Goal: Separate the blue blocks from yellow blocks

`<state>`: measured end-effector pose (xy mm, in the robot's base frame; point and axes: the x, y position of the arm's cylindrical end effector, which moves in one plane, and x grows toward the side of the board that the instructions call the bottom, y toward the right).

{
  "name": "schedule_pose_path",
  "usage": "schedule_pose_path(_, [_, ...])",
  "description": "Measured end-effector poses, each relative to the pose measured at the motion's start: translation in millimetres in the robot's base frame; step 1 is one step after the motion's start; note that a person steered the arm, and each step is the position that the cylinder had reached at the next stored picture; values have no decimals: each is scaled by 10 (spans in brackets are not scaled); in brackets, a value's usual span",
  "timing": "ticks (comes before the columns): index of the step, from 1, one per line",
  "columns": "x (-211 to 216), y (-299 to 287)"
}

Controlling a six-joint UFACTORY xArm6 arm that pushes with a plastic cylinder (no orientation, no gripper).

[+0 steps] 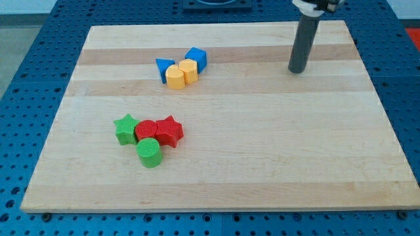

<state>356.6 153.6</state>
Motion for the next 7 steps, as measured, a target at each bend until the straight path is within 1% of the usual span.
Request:
schedule_pose_path(1, [241, -340])
schedule_pose_path(2, [320, -862])
schedule_pose_path(3, [536, -1591])
schedule_pose_path(5, [573, -3003])
schedule_pose_path(6, [506, -3095])
schedule_pose_path(7, [193, -2812])
